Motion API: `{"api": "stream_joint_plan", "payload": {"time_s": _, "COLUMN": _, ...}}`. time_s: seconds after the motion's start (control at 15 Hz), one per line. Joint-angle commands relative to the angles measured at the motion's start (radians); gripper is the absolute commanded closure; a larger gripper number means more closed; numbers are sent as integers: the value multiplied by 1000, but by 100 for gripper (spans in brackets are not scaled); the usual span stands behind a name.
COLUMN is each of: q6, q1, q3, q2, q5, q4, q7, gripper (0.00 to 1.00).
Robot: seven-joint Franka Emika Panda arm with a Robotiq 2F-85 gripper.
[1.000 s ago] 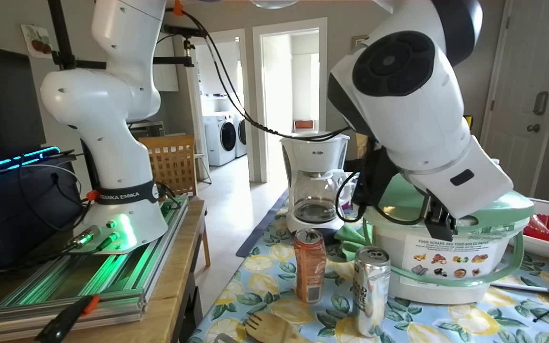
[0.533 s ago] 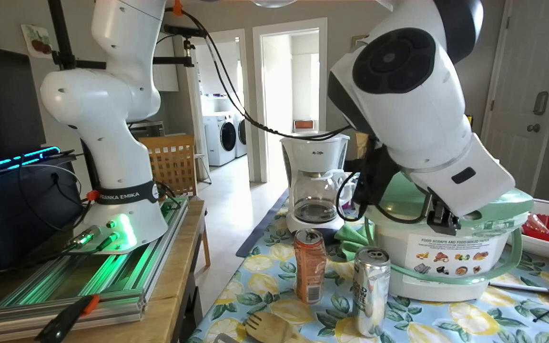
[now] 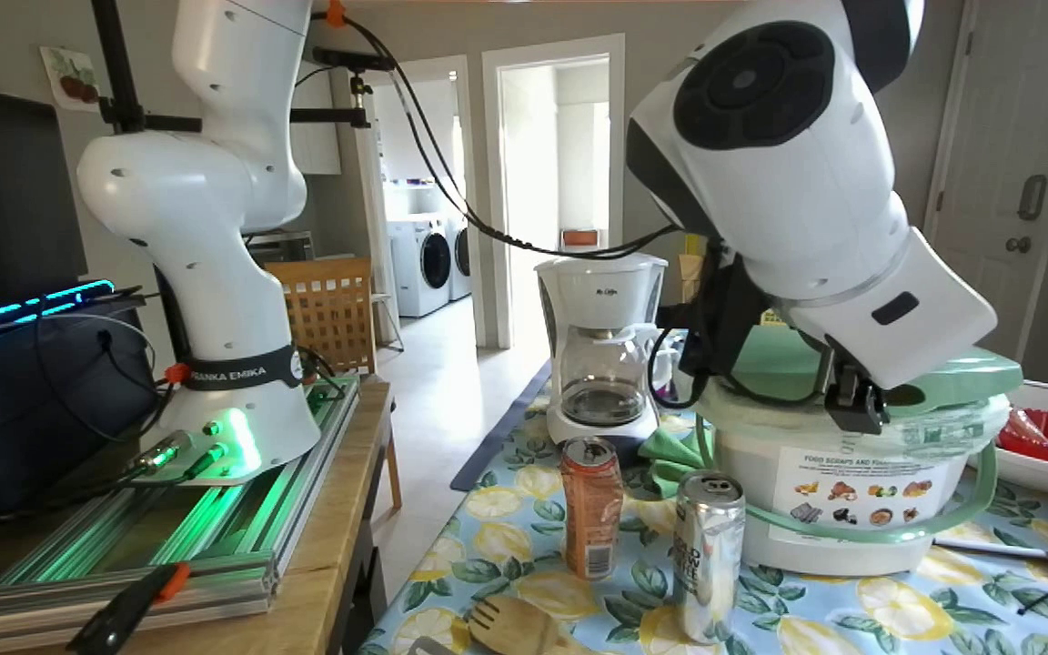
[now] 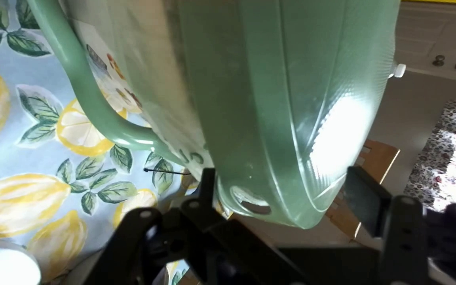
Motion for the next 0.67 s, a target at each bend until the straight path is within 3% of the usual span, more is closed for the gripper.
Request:
{"api": "stream_joint_plan", "payload": {"time_s": 0.0, "q6": 11, "q1": 4, "q3": 0, "q2": -26, "q5": 31, "q4": -9, "q7": -17, "gripper": 19}}
{"api": "stream_joint_plan", "payload": {"time_s": 0.6, "q6": 12, "q1": 13, "q3": 3, "q2": -70, "q5": 32, "q4": -18, "q7": -43, "gripper": 21}}
